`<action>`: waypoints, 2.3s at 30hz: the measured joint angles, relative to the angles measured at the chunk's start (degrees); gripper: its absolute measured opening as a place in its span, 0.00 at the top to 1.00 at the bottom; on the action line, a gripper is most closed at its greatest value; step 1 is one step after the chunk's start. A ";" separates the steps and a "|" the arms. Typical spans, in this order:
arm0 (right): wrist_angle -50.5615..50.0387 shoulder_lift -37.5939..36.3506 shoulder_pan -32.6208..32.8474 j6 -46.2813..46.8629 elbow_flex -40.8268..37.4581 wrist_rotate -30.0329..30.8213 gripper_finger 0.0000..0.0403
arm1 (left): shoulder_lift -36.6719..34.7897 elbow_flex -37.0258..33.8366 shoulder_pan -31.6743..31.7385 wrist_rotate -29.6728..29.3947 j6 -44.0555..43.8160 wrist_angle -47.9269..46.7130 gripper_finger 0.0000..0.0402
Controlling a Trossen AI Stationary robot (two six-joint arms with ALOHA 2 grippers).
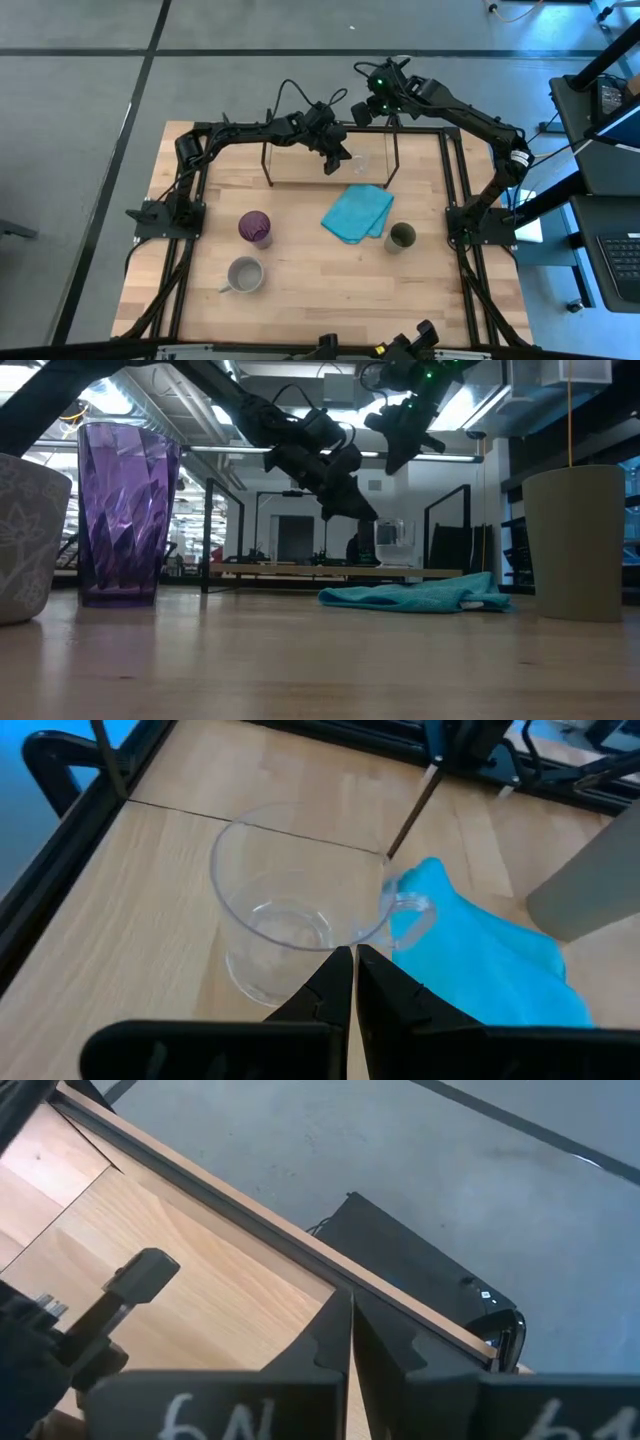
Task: Stack small to large cups/mugs on shelf
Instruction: Adjust the transparent mug and shelf on the table, then put the gray mug on the shelf
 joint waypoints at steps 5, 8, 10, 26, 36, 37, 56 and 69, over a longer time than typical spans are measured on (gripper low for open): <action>0.02 0.00 0.66 1.05 0.00 0.00 0.96 | 0.00 0.00 0.00 0.80 0.00 -0.03 0.97; 0.00 0.00 1.24 0.24 0.01 -0.02 0.96 | 0.00 0.00 0.13 0.20 -0.02 -1.63 0.97; -0.35 0.00 1.72 -0.31 0.02 -0.05 0.96 | -0.15 0.00 0.59 -0.61 -0.02 -4.31 0.97; 0.86 0.00 8.29 -3.40 -0.01 -6.32 0.96 | -6.05 0.00 4.94 -0.78 -0.07 -15.04 0.97; 6.23 0.02 9.97 -4.83 -0.01 -6.62 0.96 | -19.84 0.02 3.11 -1.19 -0.05 -25.68 0.97; 6.16 0.02 10.29 -4.81 -0.01 -6.60 0.96 | -20.98 0.02 2.90 -2.01 -0.02 -27.71 0.97; 6.89 0.02 10.79 -1.85 -0.01 -6.67 0.96 | -33.55 0.00 1.53 -13.25 -3.47 -32.15 0.97; 7.06 0.02 10.79 -1.89 -0.01 -6.67 0.96 | -34.23 0.00 0.79 -13.19 -4.92 -31.89 0.97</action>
